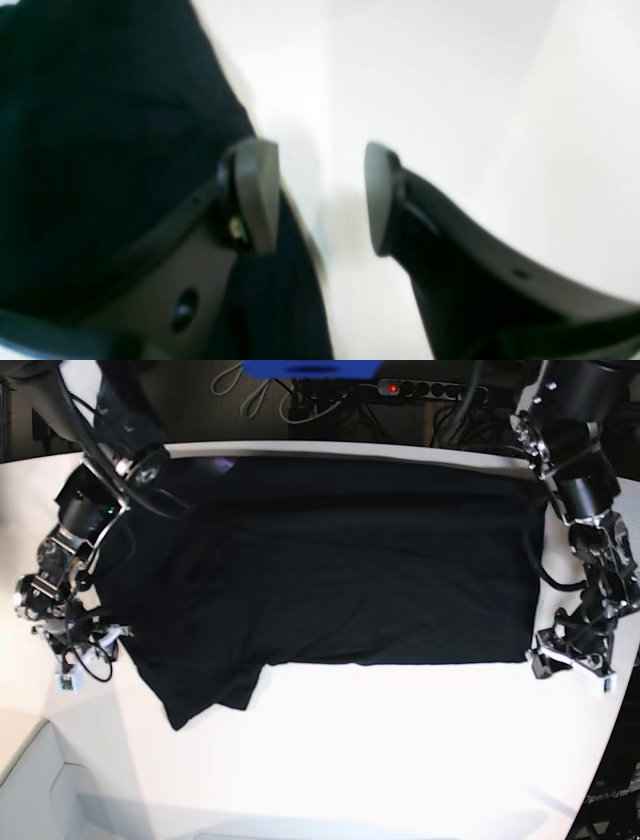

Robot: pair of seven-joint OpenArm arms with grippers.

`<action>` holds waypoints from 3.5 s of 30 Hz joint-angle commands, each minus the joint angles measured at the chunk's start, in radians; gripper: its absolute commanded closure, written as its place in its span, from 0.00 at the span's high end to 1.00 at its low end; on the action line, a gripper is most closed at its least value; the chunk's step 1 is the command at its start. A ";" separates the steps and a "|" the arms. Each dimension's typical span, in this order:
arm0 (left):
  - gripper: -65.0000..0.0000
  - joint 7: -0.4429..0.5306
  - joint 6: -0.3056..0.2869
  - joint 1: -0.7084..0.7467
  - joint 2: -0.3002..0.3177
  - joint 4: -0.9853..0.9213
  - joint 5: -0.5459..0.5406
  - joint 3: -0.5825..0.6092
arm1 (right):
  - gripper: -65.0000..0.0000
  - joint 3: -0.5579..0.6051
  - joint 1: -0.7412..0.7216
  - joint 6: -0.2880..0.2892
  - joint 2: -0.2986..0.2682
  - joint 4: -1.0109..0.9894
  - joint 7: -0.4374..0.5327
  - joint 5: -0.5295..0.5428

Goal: Layout the t-shirt on the table in an organized manner, then fold the t-shirt properly
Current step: 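Lower both grippers to the shirt hem corners and grasp them, then lift the hem with both grippers and fold it toward the collar edge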

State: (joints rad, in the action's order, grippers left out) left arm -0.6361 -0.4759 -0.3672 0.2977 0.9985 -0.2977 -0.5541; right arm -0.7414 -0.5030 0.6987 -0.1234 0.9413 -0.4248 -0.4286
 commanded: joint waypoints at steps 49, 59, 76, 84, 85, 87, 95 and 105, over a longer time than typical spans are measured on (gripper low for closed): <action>0.42 0.135 0.073 -0.111 -0.016 -0.269 0.119 0.045 | 0.48 0.003 -0.003 -0.001 0.014 -0.193 0.149 0.012; 0.42 0.218 0.134 -0.108 -0.019 -0.283 0.122 0.053 | 0.48 0.003 0.022 -0.001 0.014 -0.193 0.149 0.012; 0.01 0.286 0.133 -0.106 -0.012 -0.439 0.121 0.208 | 0.16 0.004 0.025 -0.001 0.014 -0.193 0.149 0.009; 0.00 0.146 0.130 -0.085 -0.021 -0.234 0.111 0.199 | 0.00 -0.004 0.027 -0.001 0.011 -0.152 0.149 0.012; 0.00 0.131 0.130 -0.066 -0.021 -0.188 0.111 0.199 | 0.00 -0.004 0.030 -0.001 0.011 -0.118 0.149 0.014; 0.00 0.108 0.130 -0.040 -0.027 -0.106 0.111 0.199 | 0.00 -0.004 0.039 -0.001 0.017 -0.057 0.143 0.032; 0.00 0.037 0.130 0.064 -0.053 0.128 0.111 0.133 | 0.00 -0.005 0.116 -0.001 0.017 0.114 0.105 0.112; 0.00 -0.083 0.128 0.119 -0.108 0.329 0.111 0.041 | 0.00 0.003 0.248 -0.001 0.031 0.288 0.105 0.267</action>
State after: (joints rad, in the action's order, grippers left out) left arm -0.7353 -0.3546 -0.2306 0.1787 1.3136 -0.1867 -0.5095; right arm -0.7368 -0.2390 0.7063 -0.0818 1.2137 -0.3428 -0.1719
